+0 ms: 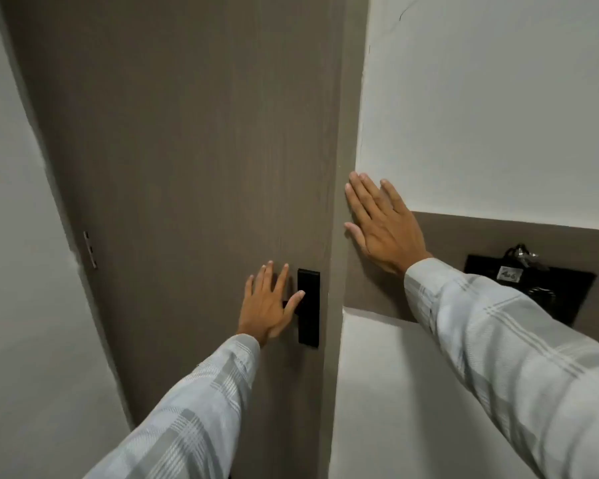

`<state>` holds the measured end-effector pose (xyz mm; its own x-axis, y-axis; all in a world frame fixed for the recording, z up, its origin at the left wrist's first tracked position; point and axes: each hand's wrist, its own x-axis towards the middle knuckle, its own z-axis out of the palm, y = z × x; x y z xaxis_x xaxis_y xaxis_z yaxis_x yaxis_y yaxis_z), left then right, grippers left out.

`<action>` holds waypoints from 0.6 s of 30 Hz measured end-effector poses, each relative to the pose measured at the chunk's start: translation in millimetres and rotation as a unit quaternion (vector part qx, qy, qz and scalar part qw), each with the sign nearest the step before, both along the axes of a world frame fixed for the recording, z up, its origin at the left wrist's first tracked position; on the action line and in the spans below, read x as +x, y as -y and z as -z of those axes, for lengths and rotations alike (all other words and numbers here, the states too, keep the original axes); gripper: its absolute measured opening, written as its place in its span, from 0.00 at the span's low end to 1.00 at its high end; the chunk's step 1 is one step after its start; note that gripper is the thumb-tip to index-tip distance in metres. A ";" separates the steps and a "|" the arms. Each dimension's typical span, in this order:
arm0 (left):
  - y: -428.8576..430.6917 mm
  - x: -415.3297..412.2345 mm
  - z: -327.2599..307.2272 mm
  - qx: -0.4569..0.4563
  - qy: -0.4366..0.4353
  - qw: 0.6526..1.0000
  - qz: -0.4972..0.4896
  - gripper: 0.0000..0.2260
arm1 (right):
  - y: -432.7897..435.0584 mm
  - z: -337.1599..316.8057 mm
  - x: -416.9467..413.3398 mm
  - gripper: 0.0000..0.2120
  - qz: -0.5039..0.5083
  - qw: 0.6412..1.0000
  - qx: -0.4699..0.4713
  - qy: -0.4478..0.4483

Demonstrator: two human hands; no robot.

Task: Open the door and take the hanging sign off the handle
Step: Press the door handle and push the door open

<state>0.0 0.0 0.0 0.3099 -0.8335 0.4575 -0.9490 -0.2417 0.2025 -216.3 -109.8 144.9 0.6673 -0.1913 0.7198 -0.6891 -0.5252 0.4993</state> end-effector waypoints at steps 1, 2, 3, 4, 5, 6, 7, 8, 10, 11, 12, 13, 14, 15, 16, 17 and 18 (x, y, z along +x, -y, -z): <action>2.3 -1.2 7.2 0.033 -0.030 0.999 -0.008 0.34 | 2.9 0.3 2.0 0.31 0.009 1.000 -0.016 -0.001; 4.9 -3.2 13.4 0.057 -0.055 0.997 -0.010 0.36 | 4.3 -2.4 2.4 0.32 0.013 1.000 -0.019 -0.001; 6.4 -5.2 20.3 0.078 -0.070 0.994 -0.017 0.37 | 6.9 -1.9 3.7 0.32 0.016 0.999 -0.032 0.002; 7.7 -6.9 27.1 0.088 -0.084 0.992 -0.020 0.38 | 8.3 -1.0 5.7 0.33 0.017 0.999 -0.048 0.000; 11.0 -9.3 32.6 0.084 -0.088 0.992 -0.024 0.39 | 11.1 0.8 6.9 0.33 0.016 0.998 -0.055 0.003; 12.7 -12.3 35.6 0.071 -0.086 0.993 -0.032 0.39 | 12.1 3.2 7.2 0.33 0.014 0.998 -0.060 0.001; 16.1 -12.6 38.4 0.060 -0.082 0.994 -0.042 0.39 | 13.9 5.6 7.6 0.33 0.014 0.997 -0.071 0.002; 20.2 -11.9 39.3 0.054 -0.074 0.994 -0.055 0.39 | 16.3 4.8 7.6 0.33 0.014 0.996 -0.083 0.003; 23.4 -12.6 44.6 0.060 -0.051 0.994 -0.082 0.36 | 17.5 4.4 7.9 0.33 0.013 0.996 -0.092 0.005; 23.4 -13.6 46.8 0.054 -0.043 0.993 -0.090 0.35 | 17.2 4.1 8.1 0.33 0.011 0.995 -0.096 0.005; 24.4 -14.9 48.3 0.044 -0.046 0.994 -0.093 0.34 | 18.5 4.1 9.1 0.33 0.009 0.995 -0.102 0.009; 25.1 -15.1 47.9 0.037 -0.055 0.993 -0.095 0.33 | 19.4 3.0 9.6 0.33 0.009 0.994 -0.106 0.009; 25.4 -15.6 49.5 0.032 -0.068 0.992 -0.098 0.33 | 20.2 4.6 9.4 0.33 0.010 0.994 -0.109 0.010; 25.3 -16.9 49.0 0.030 -0.089 0.990 -0.101 0.34 | 20.7 4.3 9.8 0.33 0.008 0.994 -0.113 0.012; 24.3 -19.8 50.6 0.031 -0.129 0.986 -0.103 0.35 | 22.0 5.9 9.9 0.33 0.006 0.993 -0.113 0.015; 23.8 -22.8 51.7 0.033 -0.178 0.978 -0.105 0.37 | 22.7 6.5 10.0 0.33 0.004 0.993 -0.115 0.015; 22.9 -25.4 52.8 0.038 -0.223 0.968 -0.108 0.38 | 22.4 6.9 10.0 0.33 0.005 0.993 -0.113 0.014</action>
